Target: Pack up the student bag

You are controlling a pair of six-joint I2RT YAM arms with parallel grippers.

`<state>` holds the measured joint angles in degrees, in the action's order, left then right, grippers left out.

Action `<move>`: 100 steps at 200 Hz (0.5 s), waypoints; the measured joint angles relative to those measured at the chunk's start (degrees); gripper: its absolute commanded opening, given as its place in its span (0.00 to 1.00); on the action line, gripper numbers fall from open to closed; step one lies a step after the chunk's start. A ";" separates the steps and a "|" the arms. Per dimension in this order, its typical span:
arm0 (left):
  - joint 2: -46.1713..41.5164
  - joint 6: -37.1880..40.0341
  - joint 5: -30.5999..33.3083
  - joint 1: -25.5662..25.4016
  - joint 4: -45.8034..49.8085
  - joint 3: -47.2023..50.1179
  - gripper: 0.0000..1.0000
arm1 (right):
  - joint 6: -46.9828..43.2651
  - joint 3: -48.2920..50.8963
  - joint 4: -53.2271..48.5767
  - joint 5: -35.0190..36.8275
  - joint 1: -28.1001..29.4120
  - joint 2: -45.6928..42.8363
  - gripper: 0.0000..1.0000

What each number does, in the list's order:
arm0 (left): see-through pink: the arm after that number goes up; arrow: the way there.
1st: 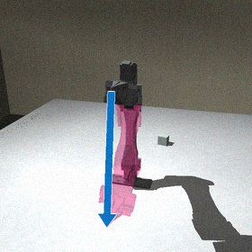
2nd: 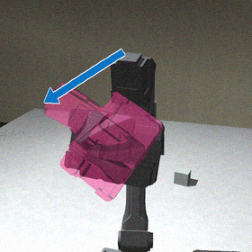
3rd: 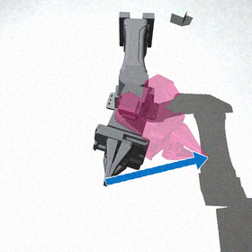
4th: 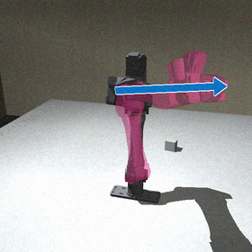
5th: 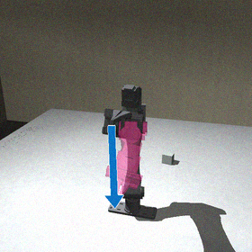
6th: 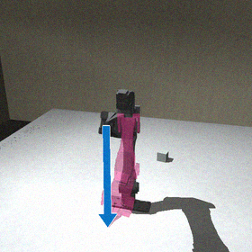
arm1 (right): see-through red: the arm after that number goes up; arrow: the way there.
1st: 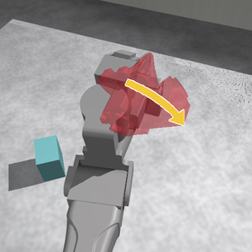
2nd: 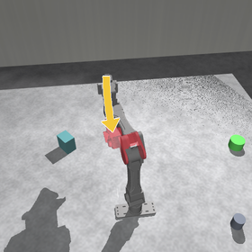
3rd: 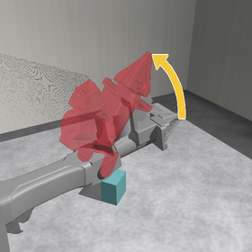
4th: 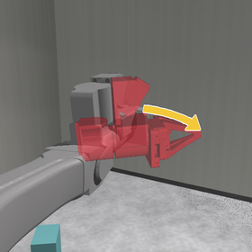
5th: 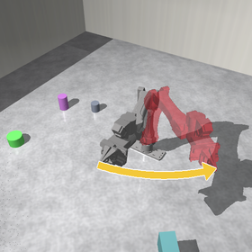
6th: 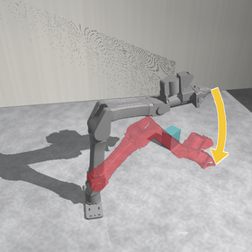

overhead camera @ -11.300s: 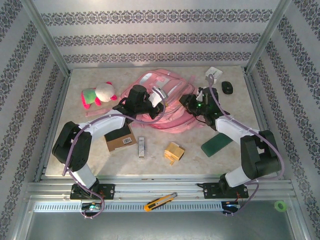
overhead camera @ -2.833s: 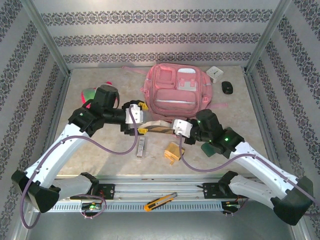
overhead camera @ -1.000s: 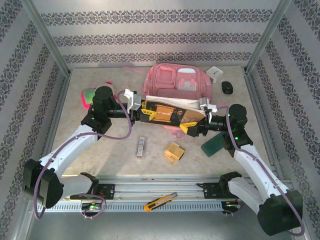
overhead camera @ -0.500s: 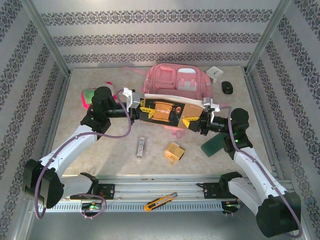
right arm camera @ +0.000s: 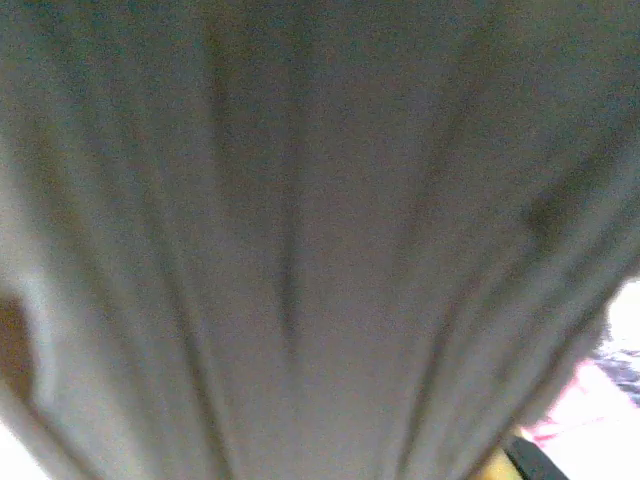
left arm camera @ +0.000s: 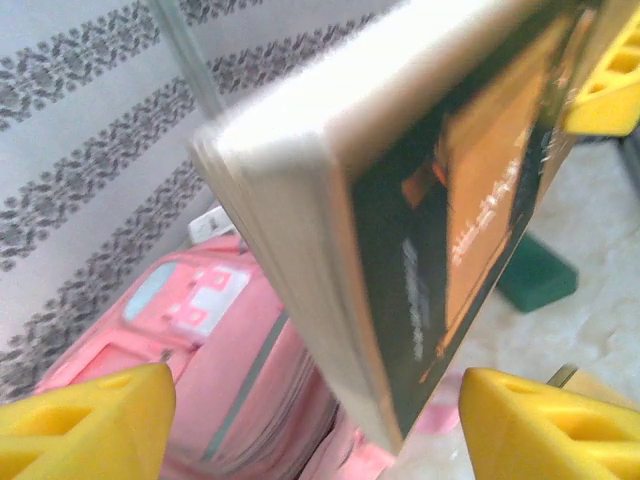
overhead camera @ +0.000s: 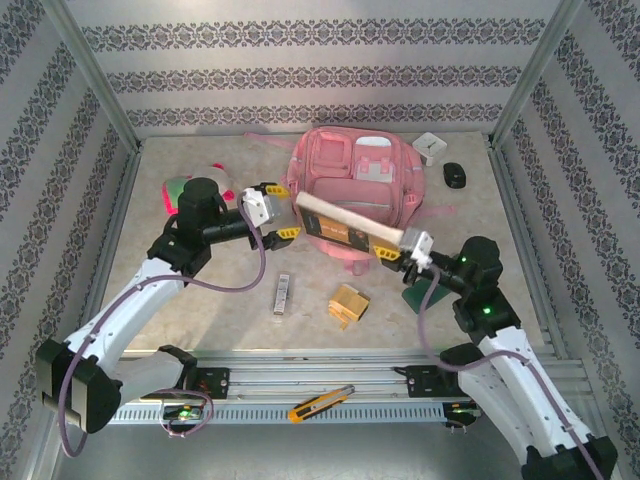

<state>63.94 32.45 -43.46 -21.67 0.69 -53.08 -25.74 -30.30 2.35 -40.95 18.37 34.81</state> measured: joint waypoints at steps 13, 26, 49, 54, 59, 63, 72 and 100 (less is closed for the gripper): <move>-0.87 4.00 2.23 0.00 2.86 0.00 0.77 | -10.84 -1.18 -5.77 7.56 5.25 -0.31 0.00; -1.42 7.39 4.11 0.00 5.70 0.02 0.77 | -20.39 -1.95 -9.57 15.23 10.10 0.11 0.00; -1.55 11.13 6.58 0.00 8.87 0.83 0.77 | -34.71 -2.01 -11.30 27.41 15.91 1.44 0.00; -1.55 11.56 6.95 0.00 9.07 1.05 0.78 | -37.40 -2.01 -11.67 29.35 16.65 1.79 0.00; -1.55 12.02 7.34 0.00 9.18 1.27 0.78 | -39.80 -1.97 -12.07 31.12 17.29 2.16 0.00; -1.55 12.37 7.63 0.00 9.20 1.44 0.78 | -41.77 -1.90 -12.41 32.57 17.79 2.47 0.00; -1.53 13.09 8.17 0.00 9.22 1.75 0.78 | -45.44 -1.75 -12.79 35.21 18.60 3.02 0.00; 0.09 15.28 9.49 0.00 9.18 1.86 0.78 | -53.18 -0.85 -12.90 40.79 19.02 3.21 0.00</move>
<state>64.03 47.72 -33.98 -21.67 9.87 -51.22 -78.91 -31.16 -10.55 -0.16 37.39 38.02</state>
